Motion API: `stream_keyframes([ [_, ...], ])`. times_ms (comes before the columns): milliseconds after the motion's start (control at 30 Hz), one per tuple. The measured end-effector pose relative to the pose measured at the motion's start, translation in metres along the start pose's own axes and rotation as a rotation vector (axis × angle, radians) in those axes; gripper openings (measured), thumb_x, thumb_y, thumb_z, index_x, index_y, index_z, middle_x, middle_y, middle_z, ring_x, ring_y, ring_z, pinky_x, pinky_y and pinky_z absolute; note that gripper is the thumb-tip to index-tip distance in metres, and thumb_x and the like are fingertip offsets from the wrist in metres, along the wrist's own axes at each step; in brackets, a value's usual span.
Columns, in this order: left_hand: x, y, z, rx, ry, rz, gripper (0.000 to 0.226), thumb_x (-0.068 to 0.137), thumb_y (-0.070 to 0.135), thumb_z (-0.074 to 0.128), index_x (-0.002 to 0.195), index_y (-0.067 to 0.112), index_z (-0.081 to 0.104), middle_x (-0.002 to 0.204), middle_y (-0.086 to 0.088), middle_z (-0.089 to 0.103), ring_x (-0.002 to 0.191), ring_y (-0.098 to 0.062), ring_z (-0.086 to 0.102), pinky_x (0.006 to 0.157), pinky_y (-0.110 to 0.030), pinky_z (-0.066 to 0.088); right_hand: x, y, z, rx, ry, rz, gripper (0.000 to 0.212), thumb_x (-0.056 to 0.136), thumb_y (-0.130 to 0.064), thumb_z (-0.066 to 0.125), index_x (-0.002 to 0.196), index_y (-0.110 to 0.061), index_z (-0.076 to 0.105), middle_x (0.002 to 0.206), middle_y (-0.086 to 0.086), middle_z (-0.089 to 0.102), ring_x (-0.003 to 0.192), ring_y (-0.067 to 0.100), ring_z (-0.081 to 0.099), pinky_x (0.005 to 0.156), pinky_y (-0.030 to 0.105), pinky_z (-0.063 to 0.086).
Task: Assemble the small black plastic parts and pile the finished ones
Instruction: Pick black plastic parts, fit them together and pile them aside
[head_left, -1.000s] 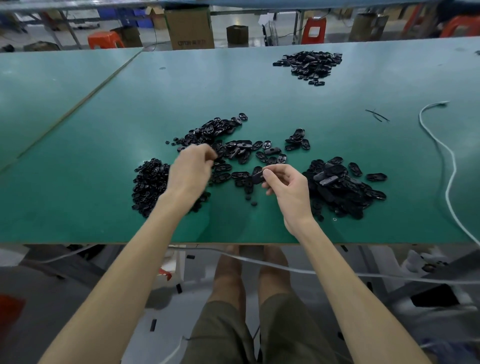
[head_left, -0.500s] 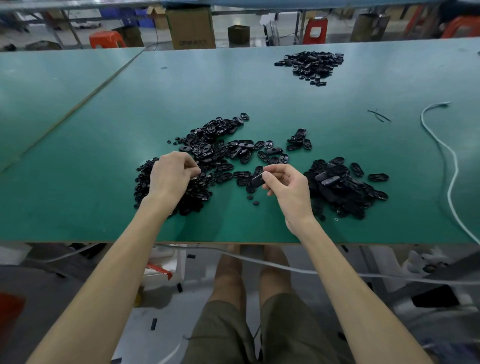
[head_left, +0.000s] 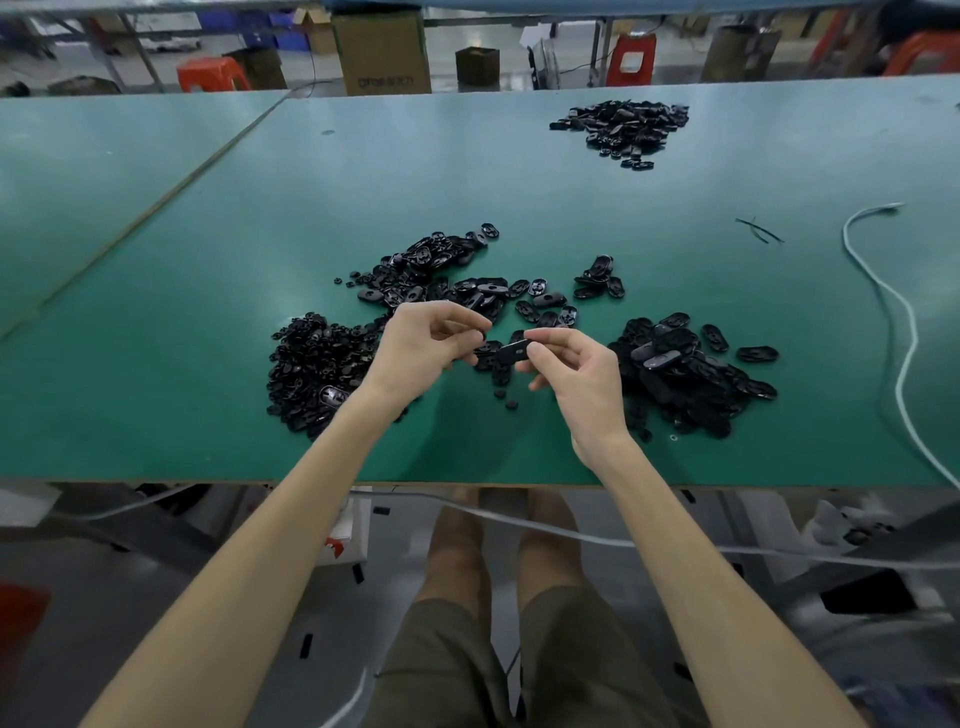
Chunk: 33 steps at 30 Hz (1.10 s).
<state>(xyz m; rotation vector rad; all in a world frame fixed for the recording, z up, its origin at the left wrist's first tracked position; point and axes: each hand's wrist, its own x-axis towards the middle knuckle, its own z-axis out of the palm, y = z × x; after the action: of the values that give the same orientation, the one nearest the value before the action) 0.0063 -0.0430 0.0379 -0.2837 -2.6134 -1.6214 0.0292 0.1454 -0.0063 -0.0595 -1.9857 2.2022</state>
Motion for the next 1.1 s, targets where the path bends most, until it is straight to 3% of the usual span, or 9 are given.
stream_keyframes([
  [167,-0.003,0.005,0.007,-0.073,0.002,-0.020,0.006,0.090,0.005,0.076,0.094,0.009,0.075,0.075,-0.002,0.075,0.065,-0.011,0.071,0.061,-0.013,0.046,-0.001,0.000,0.000,0.020,-0.003,-0.002,0.010,0.095,-0.002,0.070,0.100,-0.010,0.075,0.086,0.003,0.078,0.078,0.017,0.077,0.061,0.022,0.055],
  [333,-0.006,0.007,0.006,-0.133,0.017,-0.053,0.005,0.092,0.008,0.075,0.094,0.013,0.074,0.086,-0.008,0.079,0.069,-0.012,0.072,0.061,-0.015,0.047,-0.001,0.000,-0.001,0.031,-0.010,-0.004,0.010,0.095,-0.004,0.072,0.099,-0.012,0.075,0.085,0.002,0.079,0.078,0.019,0.077,0.060,0.023,0.055],
  [600,-0.005,0.006,0.007,-0.107,0.010,-0.059,0.006,0.091,0.011,0.077,0.091,0.016,0.075,0.075,0.002,0.076,0.069,-0.014,0.072,0.059,-0.014,0.047,0.000,0.001,-0.001,0.023,-0.013,-0.001,0.008,0.094,-0.005,0.073,0.100,-0.010,0.075,0.086,0.002,0.079,0.078,0.019,0.077,0.060,0.023,0.055],
  [800,-0.004,0.005,0.014,0.013,-0.026,0.016,0.008,0.089,0.011,0.078,0.089,0.018,0.077,0.075,-0.006,0.074,0.068,-0.010,0.066,0.064,-0.013,0.045,-0.001,0.003,-0.001,0.022,-0.017,-0.006,0.008,0.093,-0.004,0.074,0.100,-0.006,0.076,0.084,0.003,0.078,0.074,0.015,0.075,0.060,0.022,0.054],
  [967,-0.005,0.008,0.017,0.118,-0.035,0.060,0.009,0.089,0.010,0.078,0.089,0.020,0.077,0.080,-0.003,0.075,0.072,-0.013,0.068,0.073,-0.023,0.054,0.000,0.003,-0.002,0.015,-0.019,-0.004,0.008,0.093,-0.005,0.074,0.101,-0.006,0.076,0.086,0.005,0.079,0.073,0.014,0.074,0.059,0.022,0.053],
  [1100,-0.006,0.010,0.018,0.280,-0.067,0.142,0.012,0.090,0.011,0.075,0.090,0.022,0.077,0.081,0.012,0.070,0.073,0.004,0.062,0.071,-0.009,0.044,0.000,0.003,-0.001,0.001,-0.023,0.004,0.008,0.092,-0.005,0.076,0.100,-0.007,0.076,0.083,0.004,0.079,0.071,0.012,0.073,0.059,0.021,0.053],
])
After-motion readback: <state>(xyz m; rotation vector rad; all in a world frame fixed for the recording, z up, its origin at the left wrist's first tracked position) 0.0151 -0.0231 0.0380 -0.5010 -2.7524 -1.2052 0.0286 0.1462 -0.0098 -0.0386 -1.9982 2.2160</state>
